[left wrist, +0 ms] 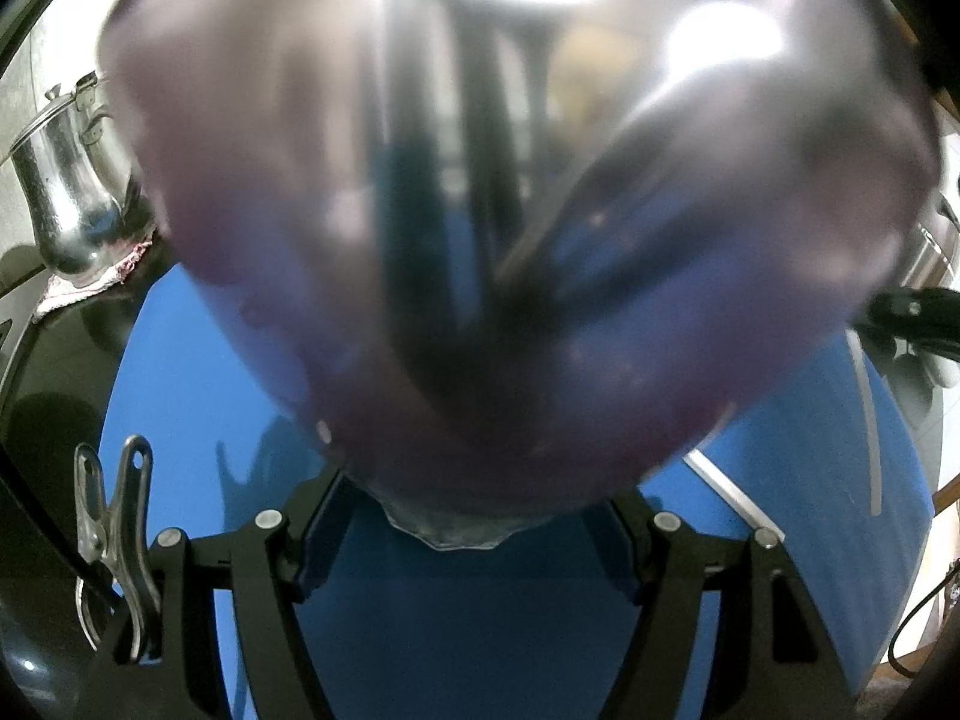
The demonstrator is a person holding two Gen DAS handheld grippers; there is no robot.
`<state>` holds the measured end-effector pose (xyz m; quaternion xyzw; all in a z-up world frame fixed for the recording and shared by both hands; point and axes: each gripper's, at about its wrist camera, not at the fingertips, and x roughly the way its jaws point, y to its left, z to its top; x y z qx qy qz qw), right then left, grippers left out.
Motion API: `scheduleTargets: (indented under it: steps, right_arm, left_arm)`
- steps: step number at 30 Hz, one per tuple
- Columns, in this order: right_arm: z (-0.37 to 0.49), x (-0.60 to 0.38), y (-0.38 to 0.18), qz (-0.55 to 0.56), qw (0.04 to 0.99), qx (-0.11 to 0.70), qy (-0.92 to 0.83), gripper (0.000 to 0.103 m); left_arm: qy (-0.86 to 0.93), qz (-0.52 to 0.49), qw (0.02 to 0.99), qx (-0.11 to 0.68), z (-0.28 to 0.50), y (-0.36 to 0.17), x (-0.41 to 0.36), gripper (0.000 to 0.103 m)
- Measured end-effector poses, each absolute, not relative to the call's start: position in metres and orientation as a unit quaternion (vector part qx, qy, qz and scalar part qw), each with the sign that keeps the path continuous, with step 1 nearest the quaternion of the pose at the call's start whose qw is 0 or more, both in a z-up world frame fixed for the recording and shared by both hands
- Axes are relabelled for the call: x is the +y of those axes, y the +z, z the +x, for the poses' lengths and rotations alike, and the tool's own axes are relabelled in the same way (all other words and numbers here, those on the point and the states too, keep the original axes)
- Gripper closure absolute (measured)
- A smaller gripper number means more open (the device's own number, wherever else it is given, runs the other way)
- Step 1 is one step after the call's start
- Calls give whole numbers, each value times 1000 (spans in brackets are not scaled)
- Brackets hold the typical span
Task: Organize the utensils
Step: 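Lift the wooden chopstick upright toward the glass cup with the right tool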
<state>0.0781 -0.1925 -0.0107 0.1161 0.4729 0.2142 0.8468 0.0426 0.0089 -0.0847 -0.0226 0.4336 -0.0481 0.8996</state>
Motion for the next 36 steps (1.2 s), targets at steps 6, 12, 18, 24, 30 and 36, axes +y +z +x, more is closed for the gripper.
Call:
scheduleTargets:
  steps: [6, 12, 18, 24, 30, 36]
  right_arm:
    - [59, -199, 3, 137, 857, 446, 220, 96]
    - [47, -204, 24, 142, 875, 412, 213, 96]
    - [38, -205, 51, 141, 891, 377, 211, 96]
    - [31, -203, 73, 143, 902, 346, 214, 96]
    - [29, -199, 96, 137, 913, 317, 220, 96]
    - [31, -187, 117, 139, 917, 289, 238, 96]
  left_arm:
    - [-48, -23, 900, 434, 42, -85, 9, 30]
    - [-48, -23, 899, 434, 42, -85, 9, 29]
    - [-48, -23, 900, 434, 42, -85, 9, 29]
    - [-48, -23, 899, 434, 42, -85, 9, 29]
    - [-48, -22, 900, 434, 42, -85, 10, 29]
    - [-48, -22, 900, 434, 42, -80, 8, 29]
